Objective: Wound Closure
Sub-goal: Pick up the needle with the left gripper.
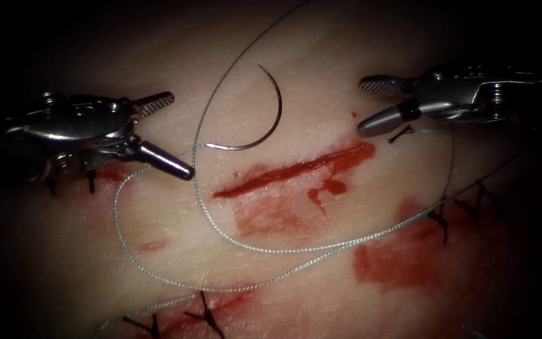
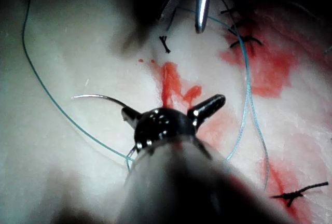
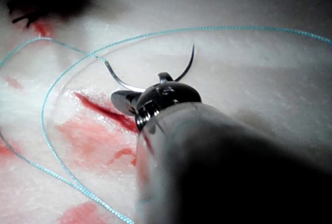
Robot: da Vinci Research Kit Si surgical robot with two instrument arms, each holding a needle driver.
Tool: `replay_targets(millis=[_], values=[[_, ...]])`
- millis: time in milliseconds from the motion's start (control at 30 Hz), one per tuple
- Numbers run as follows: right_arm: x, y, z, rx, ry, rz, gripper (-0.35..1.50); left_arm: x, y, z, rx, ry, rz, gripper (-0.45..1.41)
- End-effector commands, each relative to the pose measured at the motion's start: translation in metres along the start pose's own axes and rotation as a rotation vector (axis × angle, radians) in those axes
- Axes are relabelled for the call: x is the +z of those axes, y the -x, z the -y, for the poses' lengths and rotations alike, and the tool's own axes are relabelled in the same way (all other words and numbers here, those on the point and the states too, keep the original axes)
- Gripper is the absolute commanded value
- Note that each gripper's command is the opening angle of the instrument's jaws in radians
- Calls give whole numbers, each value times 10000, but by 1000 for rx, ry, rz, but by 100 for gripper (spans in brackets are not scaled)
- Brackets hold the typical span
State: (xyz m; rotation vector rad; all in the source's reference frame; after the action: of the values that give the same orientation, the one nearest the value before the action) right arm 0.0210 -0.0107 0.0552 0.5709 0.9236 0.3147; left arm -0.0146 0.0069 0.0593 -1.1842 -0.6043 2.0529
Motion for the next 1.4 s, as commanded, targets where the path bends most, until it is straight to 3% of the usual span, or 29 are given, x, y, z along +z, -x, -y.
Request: replay_targets(millis=[33, 367, 1067, 1100, 1133, 1167, 1233, 1267, 1300, 1400], values=[[13, -4, 3, -4, -6, 0, 131, 6, 3, 1, -1, 1, -3, 127], [18, -23, 12, 19, -51, 6, 131, 12, 6, 4, 17, 15, -15, 126], [16, -23, 6, 32, -52, 6, 136, 12, 6, 12, 21, 18, -15, 131], [16, -23, 6, 32, -52, 6, 136, 18, 4, 15, 43, 10, -17, 134], [16, -24, 6, 38, -43, 4, 134, 27, 4, 22, 234, -35, -11, 126], [16, -24, 6, 38, -43, 4, 134, 27, 4, 22, 234, -35, -11, 126], [14, -28, 4, 55, -18, -1, 128, 33, 4, 30, 334, -66, 21, 121], [10, -34, 3, 69, -9, -4, 122, 41, 5, 40, 337, -77, 50, 117], [5, -38, 2, 77, 10, -9, 117, 51, 6, 46, 344, -90, 78, 100], [-1, -41, 1, 89, 36, -5, 108, 74, 10, 48, 293, -128, 169, 100]])
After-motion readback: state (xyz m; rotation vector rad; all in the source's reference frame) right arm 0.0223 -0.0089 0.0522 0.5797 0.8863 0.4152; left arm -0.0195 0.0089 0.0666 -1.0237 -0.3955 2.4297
